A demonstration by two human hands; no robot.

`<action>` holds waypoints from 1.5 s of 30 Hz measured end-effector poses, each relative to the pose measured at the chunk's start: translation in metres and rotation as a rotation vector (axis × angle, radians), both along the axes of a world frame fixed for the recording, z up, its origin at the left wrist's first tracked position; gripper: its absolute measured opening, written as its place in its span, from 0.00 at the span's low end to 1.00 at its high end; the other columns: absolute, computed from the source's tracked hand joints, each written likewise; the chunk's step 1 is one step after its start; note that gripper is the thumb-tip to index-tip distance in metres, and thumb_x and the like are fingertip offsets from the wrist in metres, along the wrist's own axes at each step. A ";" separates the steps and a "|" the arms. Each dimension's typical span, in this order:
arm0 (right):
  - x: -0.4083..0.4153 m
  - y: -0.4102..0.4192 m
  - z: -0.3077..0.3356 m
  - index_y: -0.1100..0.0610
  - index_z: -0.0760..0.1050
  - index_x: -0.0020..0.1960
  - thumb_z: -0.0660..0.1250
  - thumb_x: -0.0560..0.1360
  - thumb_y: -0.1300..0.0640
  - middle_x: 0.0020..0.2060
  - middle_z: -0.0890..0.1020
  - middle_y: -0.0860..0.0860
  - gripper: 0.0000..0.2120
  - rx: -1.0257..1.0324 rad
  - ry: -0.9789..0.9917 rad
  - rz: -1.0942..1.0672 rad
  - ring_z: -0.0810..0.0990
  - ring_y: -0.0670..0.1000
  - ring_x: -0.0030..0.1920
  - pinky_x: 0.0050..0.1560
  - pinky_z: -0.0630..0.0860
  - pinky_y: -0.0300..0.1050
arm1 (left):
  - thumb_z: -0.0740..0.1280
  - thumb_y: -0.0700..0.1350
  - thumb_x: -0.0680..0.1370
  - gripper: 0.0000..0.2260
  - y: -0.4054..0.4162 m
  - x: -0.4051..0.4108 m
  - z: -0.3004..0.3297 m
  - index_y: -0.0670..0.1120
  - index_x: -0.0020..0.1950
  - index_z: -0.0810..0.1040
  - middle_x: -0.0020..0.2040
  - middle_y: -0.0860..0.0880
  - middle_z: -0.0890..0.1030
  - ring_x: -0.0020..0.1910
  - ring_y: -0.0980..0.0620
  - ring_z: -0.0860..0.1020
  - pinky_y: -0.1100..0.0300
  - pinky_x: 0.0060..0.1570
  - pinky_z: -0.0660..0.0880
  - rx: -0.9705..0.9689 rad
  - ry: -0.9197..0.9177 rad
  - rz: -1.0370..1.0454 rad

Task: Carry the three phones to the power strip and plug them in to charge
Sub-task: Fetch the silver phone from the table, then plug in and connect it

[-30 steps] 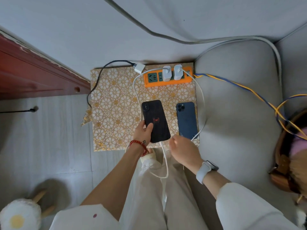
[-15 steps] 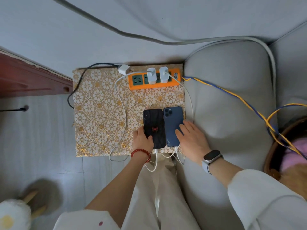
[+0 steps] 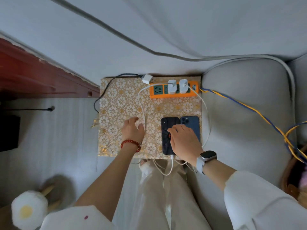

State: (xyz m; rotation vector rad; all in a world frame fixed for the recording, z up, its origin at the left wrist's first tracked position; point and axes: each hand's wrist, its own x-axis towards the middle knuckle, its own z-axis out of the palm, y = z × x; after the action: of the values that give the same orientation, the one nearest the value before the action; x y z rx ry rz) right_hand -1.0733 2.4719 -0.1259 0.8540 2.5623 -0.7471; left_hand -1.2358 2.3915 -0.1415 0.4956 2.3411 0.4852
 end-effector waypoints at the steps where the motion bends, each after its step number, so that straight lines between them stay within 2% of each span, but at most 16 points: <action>1: -0.009 -0.005 0.006 0.58 0.67 0.64 0.52 0.77 0.58 0.60 0.73 0.55 0.16 -0.010 0.008 0.013 0.69 0.57 0.63 0.59 0.67 0.50 | 0.60 0.42 0.76 0.15 -0.007 -0.011 0.006 0.42 0.63 0.70 0.64 0.40 0.70 0.61 0.43 0.71 0.49 0.60 0.71 -0.007 0.011 0.010; 7: -0.075 -0.062 0.057 0.57 0.68 0.63 0.53 0.77 0.59 0.60 0.76 0.56 0.16 -0.074 0.075 0.084 0.71 0.56 0.60 0.57 0.72 0.51 | 0.60 0.43 0.76 0.15 -0.085 -0.056 0.063 0.43 0.62 0.71 0.63 0.42 0.73 0.61 0.45 0.72 0.55 0.59 0.68 0.061 0.040 0.101; 12: -0.149 -0.158 0.118 0.58 0.70 0.62 0.53 0.78 0.59 0.58 0.77 0.57 0.15 -0.161 0.195 0.061 0.72 0.57 0.59 0.56 0.73 0.53 | 0.60 0.44 0.76 0.15 -0.212 -0.096 0.128 0.43 0.63 0.71 0.63 0.43 0.74 0.61 0.45 0.73 0.57 0.58 0.69 0.133 0.151 0.258; 17: -0.216 -0.314 0.170 0.61 0.73 0.59 0.57 0.77 0.62 0.55 0.80 0.60 0.13 -0.229 0.356 0.077 0.76 0.59 0.58 0.57 0.71 0.50 | 0.61 0.43 0.76 0.14 -0.397 -0.124 0.194 0.43 0.61 0.72 0.61 0.43 0.76 0.61 0.45 0.73 0.58 0.58 0.68 0.214 0.352 0.467; 22: -0.268 -0.511 0.227 0.63 0.76 0.56 0.58 0.76 0.64 0.54 0.81 0.59 0.12 -0.420 0.442 0.319 0.78 0.58 0.56 0.56 0.70 0.45 | 0.63 0.43 0.76 0.14 -0.613 -0.115 0.260 0.43 0.61 0.73 0.60 0.43 0.76 0.60 0.45 0.74 0.59 0.59 0.67 0.200 0.557 0.758; 26: -0.279 -0.669 0.271 0.59 0.76 0.55 0.57 0.77 0.61 0.52 0.82 0.57 0.11 -0.538 0.433 0.673 0.78 0.57 0.54 0.54 0.71 0.45 | 0.63 0.43 0.75 0.14 -0.771 -0.050 0.300 0.42 0.60 0.74 0.58 0.43 0.77 0.58 0.47 0.75 0.66 0.55 0.65 0.161 0.704 1.128; 31: -0.245 -0.840 0.309 0.57 0.77 0.53 0.57 0.77 0.61 0.49 0.83 0.56 0.11 -0.669 0.371 1.105 0.76 0.52 0.43 0.47 0.70 0.43 | 0.64 0.42 0.75 0.13 -0.897 0.084 0.325 0.41 0.59 0.74 0.57 0.42 0.78 0.58 0.45 0.75 0.60 0.57 0.67 0.054 0.811 1.602; 35: -0.186 -0.964 0.323 0.58 0.77 0.53 0.58 0.77 0.61 0.49 0.83 0.56 0.10 -0.714 0.310 1.438 0.79 0.55 0.52 0.51 0.70 0.45 | 0.63 0.44 0.76 0.13 -0.969 0.192 0.336 0.44 0.59 0.74 0.59 0.46 0.77 0.59 0.49 0.75 0.60 0.57 0.68 -0.036 0.865 1.927; 40: -0.101 -1.120 0.330 0.59 0.77 0.51 0.58 0.77 0.61 0.48 0.83 0.57 0.09 -0.804 0.245 1.728 0.79 0.56 0.52 0.54 0.72 0.48 | 0.63 0.44 0.75 0.13 -1.071 0.287 0.341 0.45 0.59 0.74 0.58 0.46 0.78 0.57 0.50 0.75 0.61 0.57 0.68 -0.196 0.918 2.148; 45: -0.047 -1.288 0.339 0.57 0.77 0.52 0.59 0.76 0.59 0.49 0.83 0.55 0.09 -0.848 0.276 1.885 0.80 0.55 0.52 0.54 0.74 0.47 | 0.63 0.45 0.76 0.13 -1.215 0.333 0.359 0.44 0.60 0.74 0.59 0.45 0.77 0.58 0.49 0.75 0.61 0.58 0.68 -0.296 0.948 2.221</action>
State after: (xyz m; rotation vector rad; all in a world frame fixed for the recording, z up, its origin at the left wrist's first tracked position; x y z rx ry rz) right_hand -1.1201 1.1843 0.2133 -1.7093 1.6409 -0.9364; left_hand -0.9033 1.1766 0.2171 -2.7778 2.5584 0.7632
